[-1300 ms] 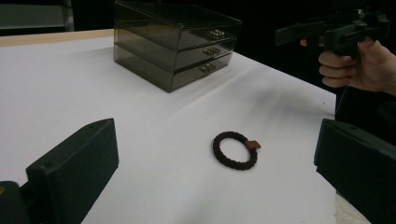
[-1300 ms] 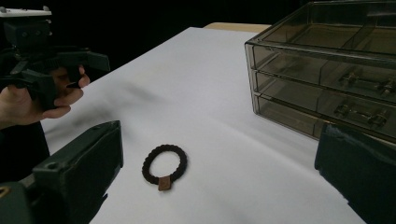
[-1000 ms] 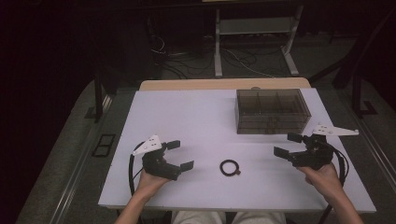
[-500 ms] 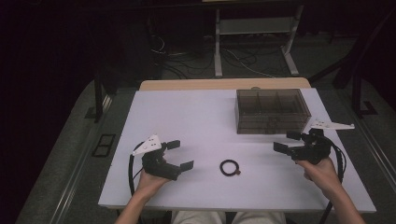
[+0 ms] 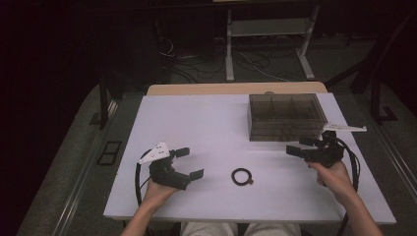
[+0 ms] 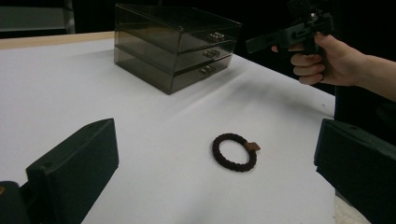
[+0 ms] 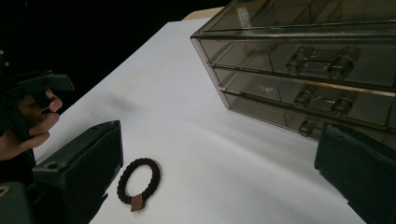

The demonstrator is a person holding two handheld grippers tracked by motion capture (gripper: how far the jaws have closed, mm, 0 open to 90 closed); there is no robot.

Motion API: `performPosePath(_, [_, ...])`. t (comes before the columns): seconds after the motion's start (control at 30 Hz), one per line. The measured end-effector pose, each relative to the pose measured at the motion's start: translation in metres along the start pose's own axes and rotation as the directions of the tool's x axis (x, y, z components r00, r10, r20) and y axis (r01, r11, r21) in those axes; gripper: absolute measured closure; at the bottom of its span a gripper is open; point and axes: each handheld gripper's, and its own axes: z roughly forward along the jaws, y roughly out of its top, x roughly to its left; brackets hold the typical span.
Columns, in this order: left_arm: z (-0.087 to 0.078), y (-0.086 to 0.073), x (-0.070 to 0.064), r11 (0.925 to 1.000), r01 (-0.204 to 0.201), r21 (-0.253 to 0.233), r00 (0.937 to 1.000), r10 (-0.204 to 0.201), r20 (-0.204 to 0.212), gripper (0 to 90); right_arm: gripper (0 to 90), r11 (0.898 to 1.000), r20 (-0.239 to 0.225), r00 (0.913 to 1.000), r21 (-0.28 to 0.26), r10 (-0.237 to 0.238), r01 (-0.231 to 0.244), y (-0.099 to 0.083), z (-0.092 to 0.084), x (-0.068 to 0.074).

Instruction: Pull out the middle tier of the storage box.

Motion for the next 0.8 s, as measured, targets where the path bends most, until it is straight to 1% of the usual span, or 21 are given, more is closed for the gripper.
performPosePath(0.07, [0.000,0.000,0.000,1.0000,0.000,-0.001,1.0000,0.000,0.001,0.0,0.6,1.000,0.002,0.9999,-0.001,0.011,-0.011,0.000,0.002,-0.003])
performPosePath(0.13, [0.000,0.000,0.000,1.0000,0.000,-0.001,1.0000,0.000,0.001,0.0,0.6,0.999,-0.005,0.9993,-0.003,0.038,-0.038,0.000,0.005,-0.008])
performPosePath(0.17, [0.000,0.000,0.000,1.0000,-0.001,-0.001,1.0000,0.001,0.001,0.0,0.6,0.999,-0.005,0.9993,-0.003,0.038,-0.038,0.000,0.005,-0.008])
performPosePath(0.23, [0.000,0.000,0.000,1.0000,0.000,-0.002,1.0000,0.000,0.002,0.0,0.6,0.997,-0.015,0.9973,-0.004,0.072,-0.072,0.000,0.006,-0.011])
performPosePath(0.3, [0.000,0.000,0.000,1.0000,-0.001,-0.001,1.0000,0.001,0.002,0.0,0.6,0.996,-0.021,0.9955,-0.012,0.092,-0.092,0.000,0.007,-0.014])
performPosePath(0.33, [0.000,0.000,0.000,1.0000,0.000,-0.002,1.0000,0.000,0.003,0.0,0.6,0.994,-0.016,0.9939,-0.014,0.109,-0.109,0.000,0.008,-0.015])
performPosePath(0.37, [0.000,0.000,0.000,1.0000,-0.001,-0.003,1.0000,0.001,0.003,0.0,0.6,0.991,-0.013,0.9914,-0.007,0.130,-0.130,0.000,0.008,-0.016])
performPosePath(0.43, [0.000,0.000,0.000,1.0000,-0.001,-0.003,1.0000,0.001,0.003,0.0,0.6,0.985,-0.015,0.9846,-0.013,0.174,-0.174,-0.001,0.009,-0.018])
performPosePath(0.5, [0.000,0.000,0.000,1.0000,-0.001,-0.003,1.0000,0.001,0.002,0.0,0.6,0.977,-0.015,0.9770,-0.025,0.213,-0.213,-0.001,0.009,-0.018])
performPosePath(0.53, [0.000,0.000,0.000,1.0000,-0.001,-0.003,1.0000,0.001,0.002,0.0,0.6,0.973,-0.013,0.9733,-0.040,0.229,-0.229,-0.002,0.009,-0.020])
performPosePath(0.57, [0.000,0.000,0.000,1.0000,-0.001,-0.004,1.0000,0.001,0.002,0.0,0.6,0.973,-0.013,0.9733,-0.040,0.229,-0.229,-0.002,0.009,-0.020])
performPosePath(0.63, [0.000,0.000,0.000,1.0000,-0.001,-0.004,1.0000,0.001,0.002,0.0,0.6,0.964,-0.017,0.9647,-0.046,0.263,-0.263,-0.001,0.009,-0.021])
performPosePath(0.67, [0.000,0.000,0.000,1.0000,-0.001,-0.004,1.0000,0.001,0.002,0.0,0.6,0.961,-0.016,0.9624,-0.053,0.271,-0.272,-0.001,0.009,-0.022])
performPosePath(0.7, [0.000,0.000,0.000,1.0000,-0.002,-0.004,1.0000,0.002,0.001,0.0,0.6,0.961,-0.016,0.9620,-0.053,0.273,-0.273,-0.002,0.009,-0.023])
performPosePath(0.77, [0.000,0.000,0.000,1.0000,0.000,-0.005,1.0000,0.000,0.001,0.0,0.6,0.954,-0.014,0.9558,-0.058,0.294,-0.294,-0.002,0.009,-0.024])
performPosePath(0.8, [0.000,0.000,0.000,1.0000,-0.001,-0.005,1.0000,0.001,0.000,0.0,0.6,0.953,-0.013,0.9548,-0.058,0.297,-0.297,-0.002,0.009,-0.025])
